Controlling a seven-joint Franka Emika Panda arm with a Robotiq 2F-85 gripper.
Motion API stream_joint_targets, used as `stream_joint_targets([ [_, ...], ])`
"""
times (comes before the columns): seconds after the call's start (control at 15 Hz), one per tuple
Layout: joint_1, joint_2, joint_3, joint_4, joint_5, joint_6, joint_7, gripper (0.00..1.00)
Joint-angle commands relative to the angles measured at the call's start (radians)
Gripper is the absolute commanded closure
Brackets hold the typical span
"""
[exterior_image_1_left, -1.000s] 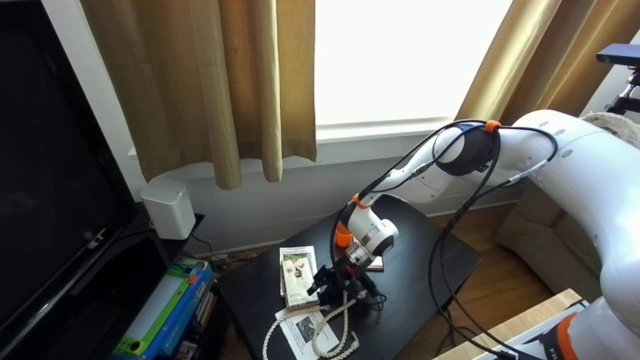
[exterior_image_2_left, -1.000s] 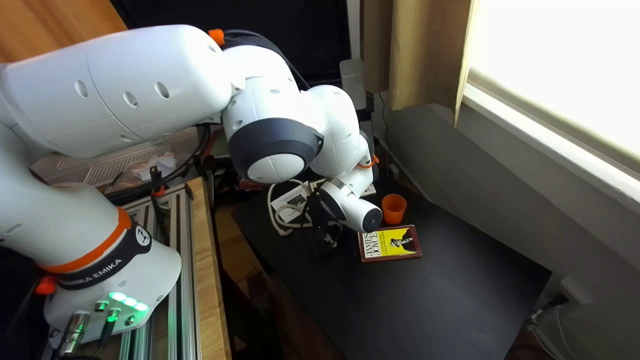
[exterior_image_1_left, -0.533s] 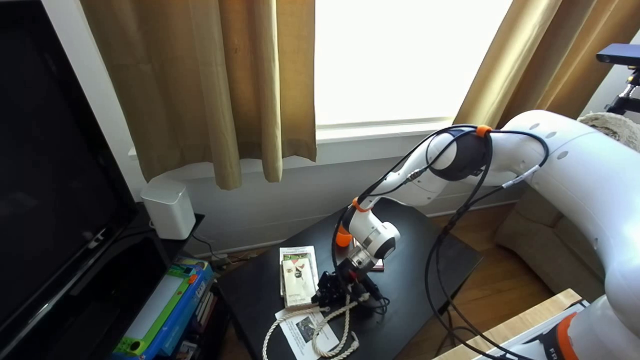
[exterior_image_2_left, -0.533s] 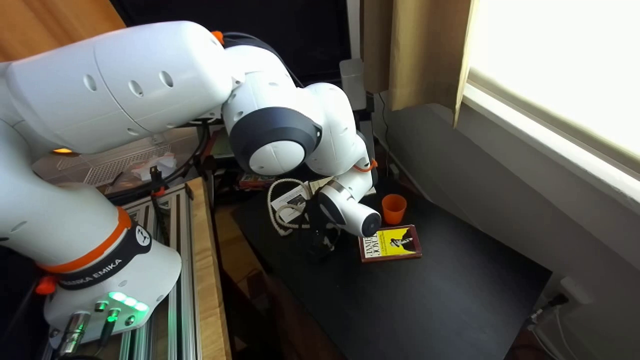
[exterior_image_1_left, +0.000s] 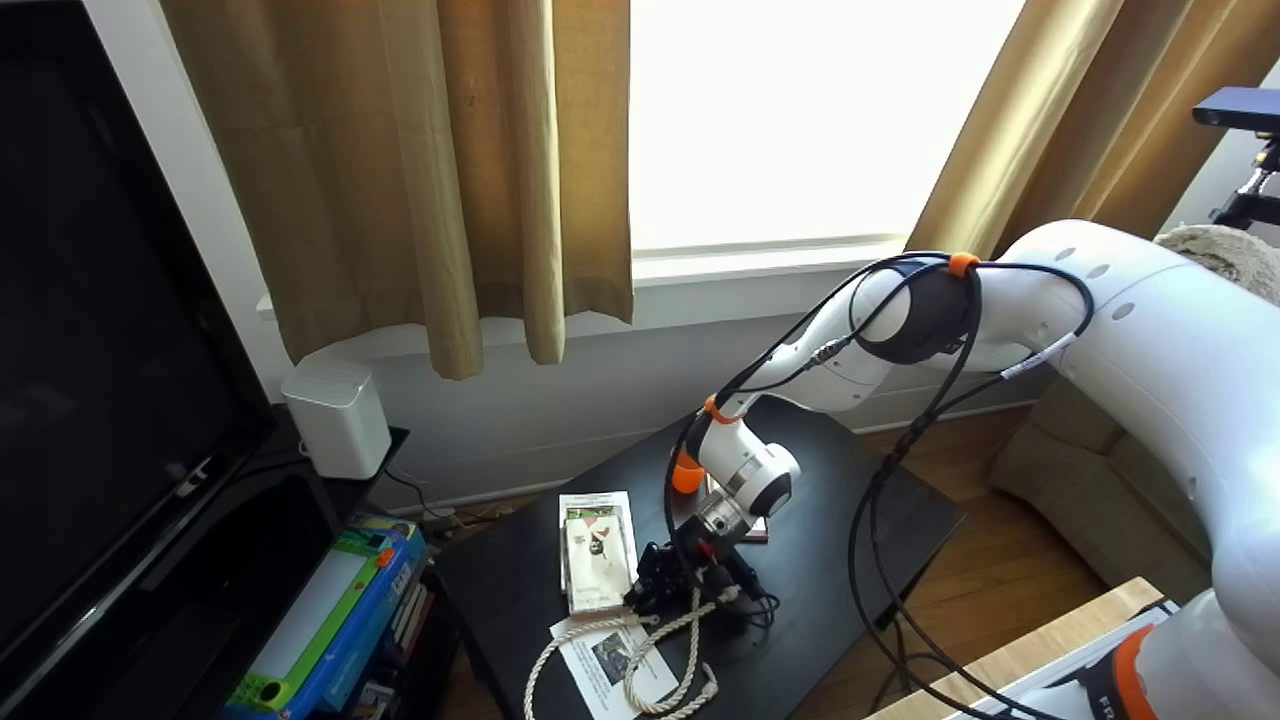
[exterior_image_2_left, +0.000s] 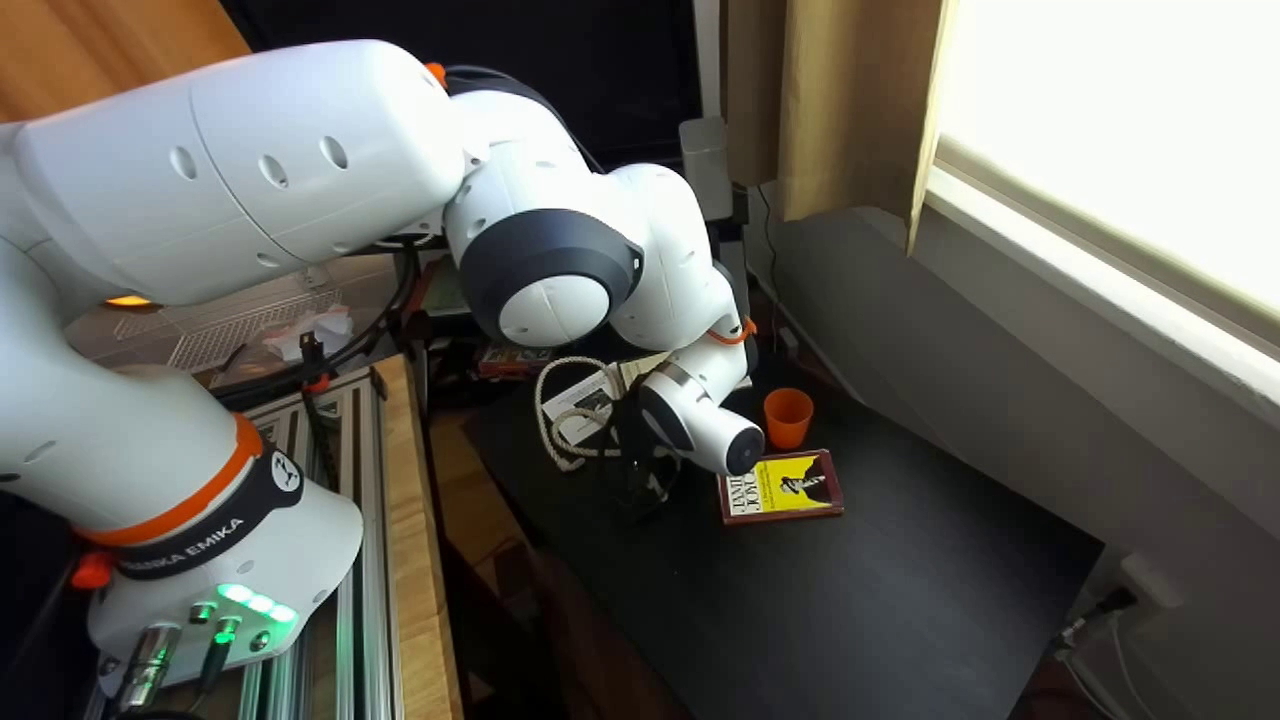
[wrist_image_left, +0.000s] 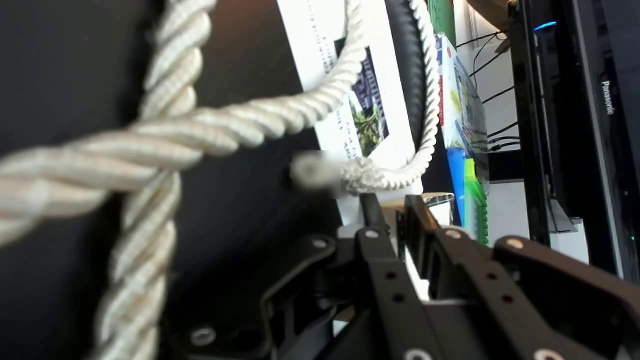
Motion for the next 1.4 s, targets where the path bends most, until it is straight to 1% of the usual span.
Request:
stream_joint_targets([
  [0.0,0.025,0.009,-0.023,0.03,0.02,0.013,-0.001,0.96],
  [0.07,0.031,0.01,-0.023,0.039,0.018,0.031,-0.013,0.96],
  [0.13,0.024,0.004,-0.013,0.034,0.003,0.052,-0.017,0.96],
  [0.33,0.044,-0.031,-0.019,0.021,-0.007,0.082,-0.018,0.96],
  [0.6,0.057,-0.075,-0.012,0.004,-0.024,0.11,-0.029,0.96],
  [0.93,0.06,-0.128,-0.005,-0.029,-0.023,0.134,-0.08,0.96],
  [1.07,0.067,-0.156,-0.006,-0.055,-0.019,0.163,-0.092,0.96],
  [1.33,0.063,-0.205,0.016,-0.117,0.0,0.26,-0.172,0.96],
])
